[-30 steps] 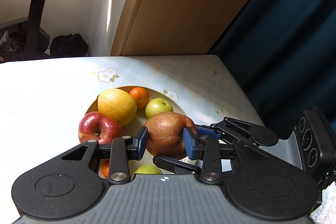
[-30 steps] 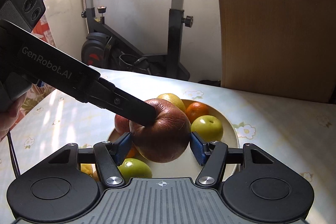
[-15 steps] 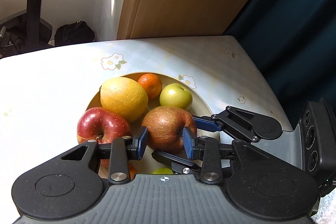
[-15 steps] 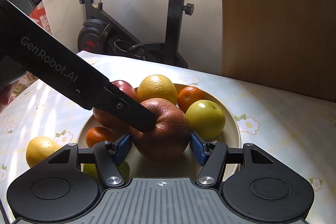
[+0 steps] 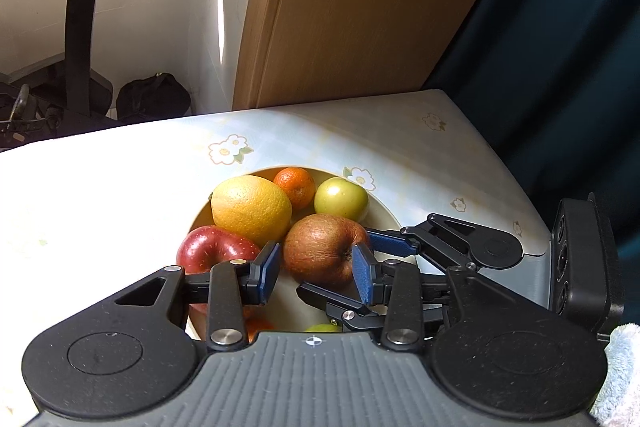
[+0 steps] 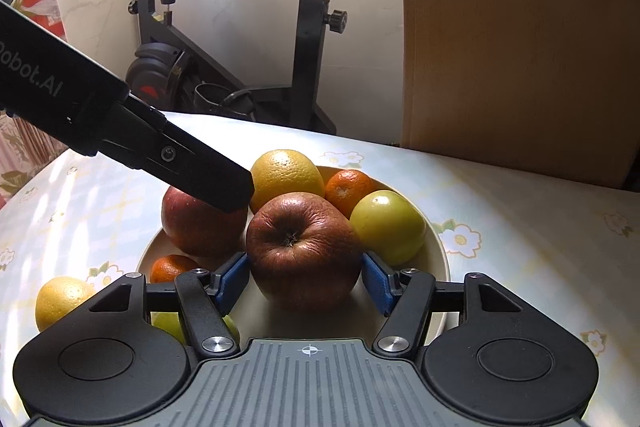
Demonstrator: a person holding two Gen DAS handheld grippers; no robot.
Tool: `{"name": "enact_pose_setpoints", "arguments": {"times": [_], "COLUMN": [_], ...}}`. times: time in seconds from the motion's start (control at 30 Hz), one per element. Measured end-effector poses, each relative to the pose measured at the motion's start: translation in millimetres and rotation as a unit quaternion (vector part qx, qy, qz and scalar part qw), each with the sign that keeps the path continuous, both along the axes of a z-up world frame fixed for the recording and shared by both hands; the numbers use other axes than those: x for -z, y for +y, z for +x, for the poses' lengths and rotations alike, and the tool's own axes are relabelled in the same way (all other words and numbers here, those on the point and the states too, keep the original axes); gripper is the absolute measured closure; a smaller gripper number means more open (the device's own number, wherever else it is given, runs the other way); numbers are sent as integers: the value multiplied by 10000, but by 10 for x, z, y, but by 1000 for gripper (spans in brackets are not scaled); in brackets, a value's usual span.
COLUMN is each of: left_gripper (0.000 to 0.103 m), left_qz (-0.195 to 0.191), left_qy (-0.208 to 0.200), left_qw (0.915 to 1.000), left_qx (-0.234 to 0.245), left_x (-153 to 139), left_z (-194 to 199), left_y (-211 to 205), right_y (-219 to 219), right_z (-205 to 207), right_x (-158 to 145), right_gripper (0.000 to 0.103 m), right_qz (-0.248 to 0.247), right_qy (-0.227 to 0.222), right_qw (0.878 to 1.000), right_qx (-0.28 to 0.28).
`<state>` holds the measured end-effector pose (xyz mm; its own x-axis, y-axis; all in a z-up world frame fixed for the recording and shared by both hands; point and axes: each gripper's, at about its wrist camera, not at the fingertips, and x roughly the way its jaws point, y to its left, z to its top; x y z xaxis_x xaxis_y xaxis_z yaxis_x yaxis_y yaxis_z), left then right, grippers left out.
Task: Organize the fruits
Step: 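Lower the brown-red apple onto the plate and open both grippers, then move both grippers back to the large yellow citrus beside the plate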
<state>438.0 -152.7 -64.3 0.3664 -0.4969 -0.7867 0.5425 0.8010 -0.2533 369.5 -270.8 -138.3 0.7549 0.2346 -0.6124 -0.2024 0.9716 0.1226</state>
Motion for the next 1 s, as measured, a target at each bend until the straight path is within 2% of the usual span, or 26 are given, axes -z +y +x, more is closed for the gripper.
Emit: {"name": "enact_pose_setpoints", "arguments": {"times": [0.07,0.13,0.27,0.33,0.47,0.6,0.77,0.93,1.0], "left_gripper": [60,59,58,54,53,53,53,53,53], "left_qz": [-114,-157,-70,-17,210,217,400,355,327], "left_qy": [-41,-104,-408,-548,-817,-1022,-1365,-1395,-1251], "left_qw": [9999,9996,9988,9981,9959,9934,9866,9846,9864], "left_qx": [-117,-197,-273,-283,-331,-465,-804,-988,-1019], "left_x": [-34,-81,-207,-236,-312,-433,-494,-490,-456], "left_z": [7,-7,-122,-187,-285,-344,-391,-420,-411], "left_y": [81,162,317,399,567,794,1024,1194,1238], "right_y": [0,1,-24,-38,-9,64,134,222,245], "right_z": [-27,-79,-271,-388,-579,-738,-861,-953,-976], "right_x": [-62,-157,-308,-354,-381,-388,-374,-362,-358], "right_gripper": [38,37,32,32,32,32,32,32,32], "right_qz": [11,-7,166,261,364,476,601,595,581], "right_qy": [-68,-162,-394,-447,-448,-402,-342,-205,-165], "right_qw": [9999,9997,9986,9979,9971,9963,9950,9955,9956], "right_qx": [84,191,317,396,491,593,720,705,711]}}
